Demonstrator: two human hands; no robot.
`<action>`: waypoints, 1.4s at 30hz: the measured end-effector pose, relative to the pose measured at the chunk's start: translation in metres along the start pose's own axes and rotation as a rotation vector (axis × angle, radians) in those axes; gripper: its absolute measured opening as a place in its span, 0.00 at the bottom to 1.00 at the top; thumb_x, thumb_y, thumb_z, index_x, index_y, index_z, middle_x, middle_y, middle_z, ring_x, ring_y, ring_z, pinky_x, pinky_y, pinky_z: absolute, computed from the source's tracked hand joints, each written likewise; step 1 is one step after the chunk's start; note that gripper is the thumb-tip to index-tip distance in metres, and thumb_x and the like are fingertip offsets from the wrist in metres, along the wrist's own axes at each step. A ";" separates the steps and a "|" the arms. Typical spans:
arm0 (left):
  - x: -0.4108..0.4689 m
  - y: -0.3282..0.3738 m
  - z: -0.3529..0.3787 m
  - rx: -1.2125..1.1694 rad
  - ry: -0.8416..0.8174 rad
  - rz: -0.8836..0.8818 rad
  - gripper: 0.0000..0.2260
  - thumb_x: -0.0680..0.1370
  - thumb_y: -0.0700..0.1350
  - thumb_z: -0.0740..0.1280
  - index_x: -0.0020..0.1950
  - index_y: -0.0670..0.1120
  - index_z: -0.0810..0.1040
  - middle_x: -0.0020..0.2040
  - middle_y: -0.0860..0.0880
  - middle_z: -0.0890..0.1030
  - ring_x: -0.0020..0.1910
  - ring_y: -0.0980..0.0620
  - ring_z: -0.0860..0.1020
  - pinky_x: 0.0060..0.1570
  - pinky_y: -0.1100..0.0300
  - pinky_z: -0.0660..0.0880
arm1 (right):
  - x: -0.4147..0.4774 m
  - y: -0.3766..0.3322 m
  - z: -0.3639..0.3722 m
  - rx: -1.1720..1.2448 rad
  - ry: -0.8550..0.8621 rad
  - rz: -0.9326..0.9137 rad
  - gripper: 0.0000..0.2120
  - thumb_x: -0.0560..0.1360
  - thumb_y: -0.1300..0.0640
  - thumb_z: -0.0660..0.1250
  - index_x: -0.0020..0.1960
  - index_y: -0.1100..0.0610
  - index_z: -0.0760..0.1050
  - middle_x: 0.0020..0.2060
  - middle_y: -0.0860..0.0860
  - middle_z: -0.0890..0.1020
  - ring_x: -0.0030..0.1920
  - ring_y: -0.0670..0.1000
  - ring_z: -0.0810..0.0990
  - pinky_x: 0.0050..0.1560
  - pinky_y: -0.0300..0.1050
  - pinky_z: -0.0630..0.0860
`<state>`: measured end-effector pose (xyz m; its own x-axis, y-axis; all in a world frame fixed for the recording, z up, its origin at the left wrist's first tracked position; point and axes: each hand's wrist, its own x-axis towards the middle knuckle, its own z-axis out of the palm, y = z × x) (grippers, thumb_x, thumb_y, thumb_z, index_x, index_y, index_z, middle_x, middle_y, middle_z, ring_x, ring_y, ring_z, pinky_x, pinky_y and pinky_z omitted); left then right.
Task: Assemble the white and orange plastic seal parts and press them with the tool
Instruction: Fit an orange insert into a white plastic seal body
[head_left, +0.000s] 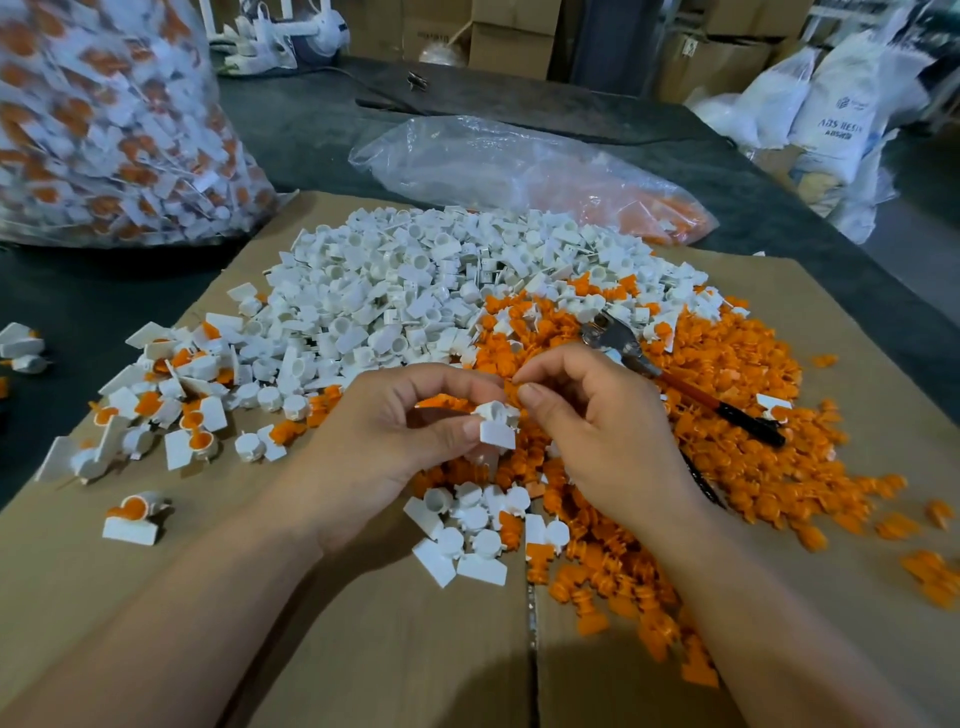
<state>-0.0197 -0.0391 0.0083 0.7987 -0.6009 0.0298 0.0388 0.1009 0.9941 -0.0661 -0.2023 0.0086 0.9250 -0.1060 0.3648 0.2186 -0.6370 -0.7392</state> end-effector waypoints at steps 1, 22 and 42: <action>0.000 0.000 0.000 0.019 0.014 0.007 0.09 0.66 0.40 0.69 0.44 0.44 0.82 0.43 0.48 0.85 0.33 0.57 0.81 0.32 0.70 0.74 | 0.001 0.000 0.000 0.019 -0.010 0.006 0.14 0.74 0.62 0.66 0.41 0.42 0.72 0.35 0.38 0.76 0.39 0.36 0.75 0.38 0.27 0.70; 0.003 0.001 0.000 0.201 0.314 0.016 0.09 0.74 0.34 0.67 0.45 0.47 0.81 0.35 0.47 0.83 0.29 0.54 0.80 0.27 0.68 0.75 | 0.010 0.016 -0.002 -0.396 -0.064 0.033 0.18 0.74 0.55 0.67 0.63 0.50 0.74 0.51 0.44 0.73 0.53 0.42 0.68 0.51 0.31 0.60; 0.002 0.000 -0.001 -0.064 0.140 -0.033 0.10 0.62 0.38 0.70 0.42 0.46 0.82 0.33 0.48 0.82 0.30 0.53 0.81 0.30 0.65 0.77 | 0.008 0.009 -0.008 -0.119 0.078 0.043 0.13 0.72 0.62 0.67 0.52 0.46 0.74 0.37 0.40 0.74 0.41 0.38 0.74 0.39 0.28 0.70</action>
<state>-0.0173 -0.0393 0.0079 0.8723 -0.4885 -0.0221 0.1008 0.1356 0.9856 -0.0588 -0.2153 0.0093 0.9047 -0.1913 0.3806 0.1364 -0.7162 -0.6845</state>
